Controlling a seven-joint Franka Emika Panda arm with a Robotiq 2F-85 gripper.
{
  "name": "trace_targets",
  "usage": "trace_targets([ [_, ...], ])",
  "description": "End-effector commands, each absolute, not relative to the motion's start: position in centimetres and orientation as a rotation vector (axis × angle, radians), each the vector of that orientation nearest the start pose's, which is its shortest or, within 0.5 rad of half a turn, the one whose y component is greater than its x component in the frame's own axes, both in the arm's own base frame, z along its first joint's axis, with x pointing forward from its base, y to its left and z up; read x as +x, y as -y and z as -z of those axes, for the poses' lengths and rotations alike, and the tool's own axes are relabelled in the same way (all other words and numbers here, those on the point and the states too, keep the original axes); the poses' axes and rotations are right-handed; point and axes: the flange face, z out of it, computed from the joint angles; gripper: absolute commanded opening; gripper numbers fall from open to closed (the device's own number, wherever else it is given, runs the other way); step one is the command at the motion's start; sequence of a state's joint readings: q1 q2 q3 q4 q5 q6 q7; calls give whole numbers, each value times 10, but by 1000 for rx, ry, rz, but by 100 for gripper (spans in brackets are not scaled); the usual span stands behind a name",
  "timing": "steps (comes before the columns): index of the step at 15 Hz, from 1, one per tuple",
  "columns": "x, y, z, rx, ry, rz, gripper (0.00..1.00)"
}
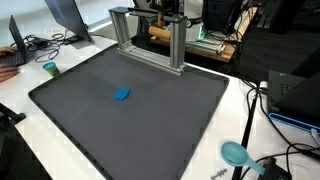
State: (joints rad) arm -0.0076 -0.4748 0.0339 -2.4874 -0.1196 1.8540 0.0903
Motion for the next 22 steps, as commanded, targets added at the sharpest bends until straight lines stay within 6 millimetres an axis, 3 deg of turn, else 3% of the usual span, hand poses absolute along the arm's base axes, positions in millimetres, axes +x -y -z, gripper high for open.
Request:
trace_targets([
  [1,386,-8,-422,-3275,-7,-386,100],
  [3,390,-2,-412,-3270,-93,-493,100],
  [6,394,2,-420,-3212,-178,-413,100],
  [17,371,40,-425,-3021,-493,-308,100],
  [19,366,44,-429,-3022,-504,-266,100],
  [22,361,31,-440,-3128,-395,-112,100],
])
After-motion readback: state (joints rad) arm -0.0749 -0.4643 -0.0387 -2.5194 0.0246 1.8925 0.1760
